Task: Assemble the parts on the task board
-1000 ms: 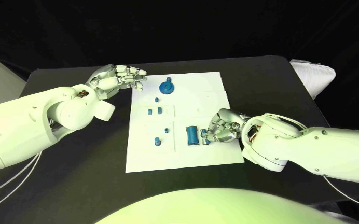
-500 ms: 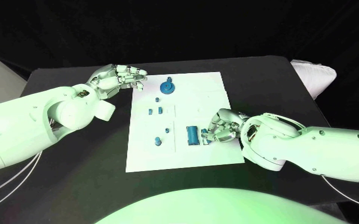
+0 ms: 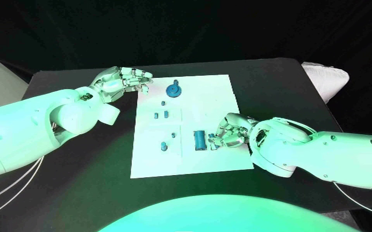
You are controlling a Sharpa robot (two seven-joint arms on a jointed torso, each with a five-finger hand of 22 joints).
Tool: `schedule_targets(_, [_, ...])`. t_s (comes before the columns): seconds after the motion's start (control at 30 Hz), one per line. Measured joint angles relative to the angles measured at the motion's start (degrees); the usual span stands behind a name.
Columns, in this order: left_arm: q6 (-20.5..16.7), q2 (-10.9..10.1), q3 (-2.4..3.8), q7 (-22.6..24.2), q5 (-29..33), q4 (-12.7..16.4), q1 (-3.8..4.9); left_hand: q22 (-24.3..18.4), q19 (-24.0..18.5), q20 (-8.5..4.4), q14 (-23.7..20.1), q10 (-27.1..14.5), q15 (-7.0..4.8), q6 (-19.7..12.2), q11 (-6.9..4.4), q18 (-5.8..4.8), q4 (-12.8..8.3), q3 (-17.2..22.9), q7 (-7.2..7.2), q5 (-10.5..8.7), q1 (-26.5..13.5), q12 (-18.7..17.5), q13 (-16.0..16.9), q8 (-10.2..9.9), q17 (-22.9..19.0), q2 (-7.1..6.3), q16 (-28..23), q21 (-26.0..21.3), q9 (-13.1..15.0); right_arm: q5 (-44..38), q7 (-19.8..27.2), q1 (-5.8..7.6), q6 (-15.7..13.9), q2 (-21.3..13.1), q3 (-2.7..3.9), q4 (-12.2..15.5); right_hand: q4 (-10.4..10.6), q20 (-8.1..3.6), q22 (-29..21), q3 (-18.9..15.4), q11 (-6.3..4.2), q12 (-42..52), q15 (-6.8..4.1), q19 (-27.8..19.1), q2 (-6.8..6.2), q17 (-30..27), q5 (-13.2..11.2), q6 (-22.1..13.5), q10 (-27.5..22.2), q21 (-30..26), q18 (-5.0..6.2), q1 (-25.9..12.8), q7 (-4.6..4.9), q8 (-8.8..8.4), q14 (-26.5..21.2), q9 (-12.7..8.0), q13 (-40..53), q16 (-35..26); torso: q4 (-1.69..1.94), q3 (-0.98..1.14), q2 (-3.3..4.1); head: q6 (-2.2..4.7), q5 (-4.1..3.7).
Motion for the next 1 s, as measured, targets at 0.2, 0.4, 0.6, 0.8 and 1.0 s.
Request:
schedule_targets(0.2, [0.0, 0.0, 0.0, -0.1, 0.0, 0.0, 0.0, 0.0, 0.0, 0.0, 0.0, 0.0, 0.0, 0.0, 0.0, 0.0, 0.0, 0.0, 0.0, 0.0, 0.0, 0.0, 0.0, 0.0, 0.0, 0.0, 0.0, 0.0, 0.0, 0.0, 0.0, -0.01, 0.0, -0.1, -0.01, 0.1, 0.0, 0.0, 0.0, -1.8, 0.0, 0.2, 0.0, 0.0, 0.91, 0.0, 0.0, 0.0, 0.0, 0.0, 0.0, -4.4, 0.0, 0.0, 0.0, -0.1, 0.0, 0.0, 0.0, 0.04, -0.01, 0.0, 0.04])
schedule_targets(0.4, [0.0, 0.0, 0.0, -0.1, 0.0, 0.0, 0.0, 0.0, 0.0, 0.0, 0.0, 0.0, 0.0, 0.0, 0.0, 0.0, 0.0, 0.0, 0.0, 0.0, 0.0, 0.0, 0.0, 0.0, 0.0, 0.0, 0.0, 0.0, 0.0, 0.0, 0.2, -0.03, 0.0, -0.4, -0.01, 0.5, 0.0, -0.21, 0.0, -4.1, 0.0, 0.2, -0.21, -0.2, 0.52, 0.0, 6.1, 0.0, 0.0, 0.0, 0.01, -7.6, 0.0, 0.0, 0.2, 0.0, 0.0, 0.0, -0.02, 0.07, -0.01, 0.0, 0.09])
schedule_targets(0.6, [0.1, 0.0, 0.0, -0.2, 0.1, 0.0, 0.0, 0.0, 0.0, 0.0, 0.0, -0.2, 0.0, -0.2, 0.21, 0.0, 0.0, 0.0, 0.21, 0.0, 0.0, 0.0, 0.0, 0.0, 0.0, 0.0, -0.1, 0.0, 0.0, -0.1, 0.6, -0.03, -0.1, -1.3, -0.01, 1.4, 0.0, -0.21, 0.0, -4.1, 0.0, 0.2, -0.21, -0.2, 0.52, 0.0, 6.1, 0.0, 0.0, 0.0, 0.0, -7.6, 0.0, 0.0, 0.2, -0.1, 0.0, 0.0, -0.04, 0.1, -0.01, 0.0, 0.17])
schedule_targets(0.8, [0.1, 0.1, 0.0, -0.3, 0.4, -0.1, 0.0, 0.0, 0.0, 0.0, 0.0, -0.2, 0.0, -0.2, 0.21, 0.0, 0.0, 0.0, 0.21, 0.21, 0.0, 0.0, 0.0, 0.0, 0.1, 0.0, -0.2, 0.0, 0.0, -0.1, 0.9, -0.03, -0.1, -2.0, -0.01, 2.1, 0.0, -0.21, 0.0, -4.1, 0.0, 0.2, -0.21, -0.2, 0.77, 0.0, 6.4, 0.0, 0.0, 0.0, 0.0, -7.9, 0.0, 0.0, 0.2, -0.1, 0.0, 0.0, -0.07, 0.11, -0.02, 0.0, 0.13])
schedule_targets(1.0, [0.1, 0.2, 0.0, -0.3, 0.6, -0.2, 0.0, 0.1, 0.0, 0.0, 0.0, -0.2, 0.0, -0.2, 0.21, 0.0, 0.0, 0.0, 0.21, 0.21, 0.2, 0.0, 0.0, 0.0, 0.0, 0.23, -0.2, 0.0, 0.0, 0.0, 1.3, -0.04, -0.1, -2.5, 0.0, 2.1, -0.3, -0.4, 0.0, -4.3, 0.0, 0.2, -0.21, 0.0, 0.96, 0.0, 6.3, 0.0, 0.0, 0.0, 0.01, -7.6, 0.0, 0.0, 0.2, 0.0, 0.0, 0.0, -0.05, 0.11, -0.03, 0.0, -0.03])
